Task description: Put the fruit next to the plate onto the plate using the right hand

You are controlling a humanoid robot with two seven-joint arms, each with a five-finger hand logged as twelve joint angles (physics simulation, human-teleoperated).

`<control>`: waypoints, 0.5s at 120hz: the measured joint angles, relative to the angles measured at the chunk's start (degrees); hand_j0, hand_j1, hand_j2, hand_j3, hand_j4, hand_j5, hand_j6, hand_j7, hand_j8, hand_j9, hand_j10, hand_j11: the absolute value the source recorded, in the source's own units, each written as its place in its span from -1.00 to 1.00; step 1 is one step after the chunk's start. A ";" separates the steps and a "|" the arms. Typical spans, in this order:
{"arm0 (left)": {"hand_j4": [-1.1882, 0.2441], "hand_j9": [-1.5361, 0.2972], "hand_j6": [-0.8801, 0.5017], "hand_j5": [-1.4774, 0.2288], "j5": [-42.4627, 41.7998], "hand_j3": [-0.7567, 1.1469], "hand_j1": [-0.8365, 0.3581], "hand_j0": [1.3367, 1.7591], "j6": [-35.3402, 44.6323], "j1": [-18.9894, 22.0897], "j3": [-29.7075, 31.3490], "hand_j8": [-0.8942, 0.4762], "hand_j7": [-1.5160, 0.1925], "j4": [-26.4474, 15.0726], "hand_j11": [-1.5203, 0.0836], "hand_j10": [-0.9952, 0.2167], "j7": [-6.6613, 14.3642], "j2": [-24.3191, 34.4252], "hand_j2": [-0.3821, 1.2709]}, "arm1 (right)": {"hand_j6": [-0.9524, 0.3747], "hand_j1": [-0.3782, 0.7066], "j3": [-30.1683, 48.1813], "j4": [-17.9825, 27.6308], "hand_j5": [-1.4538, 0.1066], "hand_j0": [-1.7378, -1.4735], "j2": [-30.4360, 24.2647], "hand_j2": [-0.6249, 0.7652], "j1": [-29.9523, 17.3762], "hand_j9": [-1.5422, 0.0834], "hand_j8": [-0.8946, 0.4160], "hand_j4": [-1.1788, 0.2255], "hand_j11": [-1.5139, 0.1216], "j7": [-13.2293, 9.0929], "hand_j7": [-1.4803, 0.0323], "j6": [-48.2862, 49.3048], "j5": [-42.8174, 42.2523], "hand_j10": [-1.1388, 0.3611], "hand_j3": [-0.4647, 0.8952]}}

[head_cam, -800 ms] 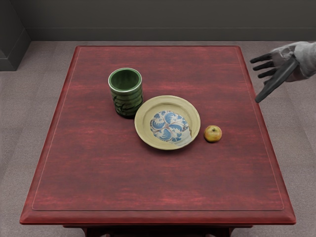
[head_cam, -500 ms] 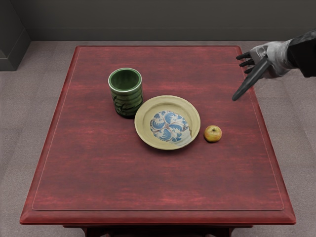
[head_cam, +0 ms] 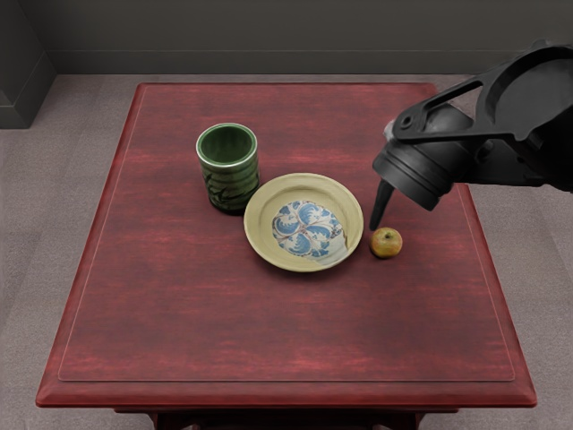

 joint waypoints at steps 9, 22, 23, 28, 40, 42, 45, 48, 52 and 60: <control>0.66 0.68 0.27 0.73 0.00 -0.20 0.98 0.52 0.01 -0.03 0.00 0.30 0.77 0.00 0.90 0.64 0.00 0.00 -0.54 | 0.43 -0.95 2.52 -1.43 0.86 -0.40 0.20 -0.10 -4.98 0.90 0.36 0.68 0.85 0.00 0.96 -0.18 -2.61 0.52 -0.32; 0.66 0.68 0.27 0.73 0.00 -0.20 0.98 0.52 0.00 0.00 -0.01 0.30 0.77 0.00 0.90 0.64 0.00 0.00 -0.54 | 0.43 -0.95 3.59 -2.54 0.86 -0.40 0.23 -0.10 -9.17 0.90 0.36 0.68 0.85 0.00 0.96 -0.29 -5.52 0.52 -0.32; 0.66 0.68 0.27 0.73 0.00 -0.20 0.98 0.52 0.00 0.00 -0.01 0.30 0.77 0.00 0.90 0.64 0.00 0.00 -0.54 | 0.43 -0.95 3.54 -2.59 0.86 -0.40 0.24 -0.10 -9.34 0.90 0.36 0.68 0.85 0.00 0.96 -0.29 -5.65 0.52 -0.32; 0.66 0.68 0.27 0.73 0.00 -0.20 0.98 0.52 0.01 -0.06 -0.01 0.30 0.77 0.00 0.90 0.64 0.00 0.00 -0.54 | 0.43 -0.94 3.20 -2.72 0.86 -0.40 0.24 -0.10 -10.05 0.90 0.36 0.68 0.85 0.00 0.96 -0.31 -6.40 0.52 -0.32; 0.66 0.68 0.27 0.73 0.00 -0.20 0.98 0.52 0.01 0.00 0.00 0.30 0.77 0.00 0.90 0.64 0.00 0.00 -0.54 | 0.43 -0.94 2.78 -2.81 0.86 -0.40 0.25 -0.10 -11.05 0.89 0.36 0.67 0.84 0.00 0.95 -0.34 -8.74 0.51 -0.32; 0.66 0.68 0.27 0.73 0.00 -0.20 0.98 0.52 0.01 -0.04 0.00 0.30 0.77 0.00 0.90 0.64 0.00 0.00 -0.54 | 0.42 -0.93 2.74 -2.81 0.85 -0.40 0.25 -0.10 -11.16 0.88 0.35 0.67 0.84 0.00 0.94 -0.34 -8.98 0.51 -0.32; 0.66 0.68 0.27 0.73 0.00 -0.20 0.98 0.52 0.01 -0.04 0.00 0.30 0.77 0.00 0.90 0.64 0.00 0.00 -0.54 | 0.41 -0.92 2.69 -2.81 0.84 -0.40 0.26 -0.10 -11.33 0.88 0.34 0.66 0.83 0.00 0.93 -0.34 -9.26 0.50 -0.32; 0.66 0.68 0.27 0.73 0.00 -0.20 0.98 0.52 0.01 -0.02 0.01 0.30 0.77 0.00 0.90 0.64 0.00 0.00 -0.54 | 0.41 -0.91 2.66 -2.81 0.83 -0.40 0.27 -0.11 -11.49 0.87 0.34 0.65 0.82 0.00 0.93 -0.34 -9.50 0.49 -0.32; 0.66 0.68 0.27 0.73 0.00 -0.20 0.98 0.52 0.00 -0.04 0.00 0.30 0.77 0.00 0.90 0.64 0.00 0.00 -0.54 | 0.39 -0.89 2.61 -2.81 0.82 -0.40 0.27 -0.11 -11.78 0.86 0.32 0.64 0.81 0.00 0.91 -0.34 -9.80 0.48 -0.32; 0.66 0.68 0.27 0.73 0.00 -0.20 0.98 0.52 0.00 -0.02 0.00 0.30 0.77 0.00 0.90 0.64 0.00 0.00 -0.54 | 0.35 -0.83 2.60 -2.90 0.77 -0.40 0.27 -0.12 -12.80 0.81 0.28 0.60 0.77 0.00 0.87 -0.35 -10.28 0.45 -0.32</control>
